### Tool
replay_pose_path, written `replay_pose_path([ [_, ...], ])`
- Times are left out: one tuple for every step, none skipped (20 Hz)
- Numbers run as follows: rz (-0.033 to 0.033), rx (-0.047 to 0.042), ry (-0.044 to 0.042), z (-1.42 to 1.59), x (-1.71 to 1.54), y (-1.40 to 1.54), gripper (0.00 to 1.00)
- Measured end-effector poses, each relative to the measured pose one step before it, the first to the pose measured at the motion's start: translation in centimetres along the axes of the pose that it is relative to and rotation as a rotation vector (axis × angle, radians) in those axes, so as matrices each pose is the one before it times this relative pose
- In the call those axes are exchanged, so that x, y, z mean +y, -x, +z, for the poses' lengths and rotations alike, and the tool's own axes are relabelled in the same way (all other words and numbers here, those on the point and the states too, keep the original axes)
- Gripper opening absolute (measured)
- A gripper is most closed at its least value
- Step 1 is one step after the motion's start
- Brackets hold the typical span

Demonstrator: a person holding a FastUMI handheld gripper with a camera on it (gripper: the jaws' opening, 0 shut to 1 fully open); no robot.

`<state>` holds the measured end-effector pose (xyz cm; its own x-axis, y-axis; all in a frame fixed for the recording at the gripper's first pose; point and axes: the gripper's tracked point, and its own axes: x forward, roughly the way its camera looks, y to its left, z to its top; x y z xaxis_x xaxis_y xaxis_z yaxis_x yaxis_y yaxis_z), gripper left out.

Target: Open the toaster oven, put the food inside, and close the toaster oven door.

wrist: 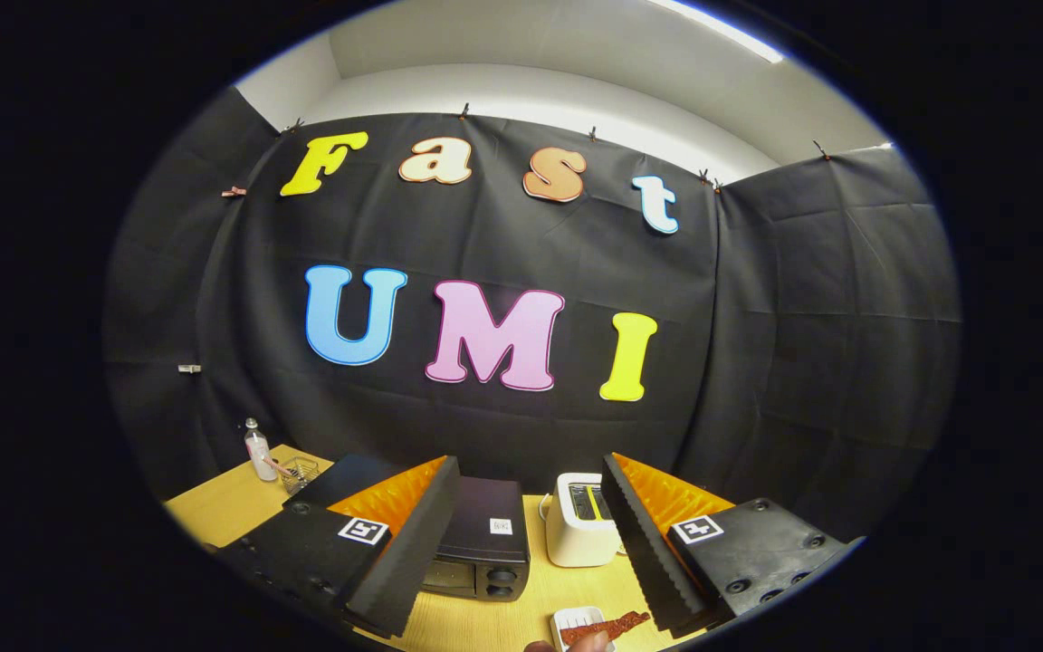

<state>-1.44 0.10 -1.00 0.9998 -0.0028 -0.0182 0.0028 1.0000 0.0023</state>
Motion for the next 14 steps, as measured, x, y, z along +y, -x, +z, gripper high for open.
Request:
replay_pose_path([
  [-0.0012, 0.00075, -0.00431, 0.001, 0.025, -0.001, 0.97],
  [-0.00051, 0.00087, -0.00395, -0.019, -0.025, -0.079, 0.97],
  [-0.00119, 0.00258, -0.00253, -0.122, 0.108, -0.019, 0.97],
  [0.00178, 0.00246, -0.00319, -0.244, 0.09, 0.075, 0.97],
  [0.00386, 0.00477, -0.00613, -0.215, 0.318, 0.001, 0.97],
  [0.00423, 0.00122, -0.00795, -0.182, 0.352, -0.009, 0.97],
  [0.00295, 0.00463, -0.00936, -0.272, 0.45, -0.061, 0.97],
  [0.00274, 0.00654, -0.01125, -0.419, 0.541, -0.077, 0.97],
  [0.00289, 0.00552, -0.00963, -0.407, 0.583, -0.099, 0.97],
  [0.00144, 0.00261, -0.00553, -0.422, 0.672, -0.139, 0.97],
  [0.00571, -0.00112, -0.00243, -0.253, 0.77, -0.194, 0.97],
  [0.0067, -0.00192, 0.00101, -0.377, 0.788, -0.165, 0.97],
  [0.00856, -0.0027, 0.00136, -0.348, 0.83, -0.221, 0.97],
  [0.00913, 0.00043, 0.00076, -0.417, 0.853, -0.239, 0.97],
])
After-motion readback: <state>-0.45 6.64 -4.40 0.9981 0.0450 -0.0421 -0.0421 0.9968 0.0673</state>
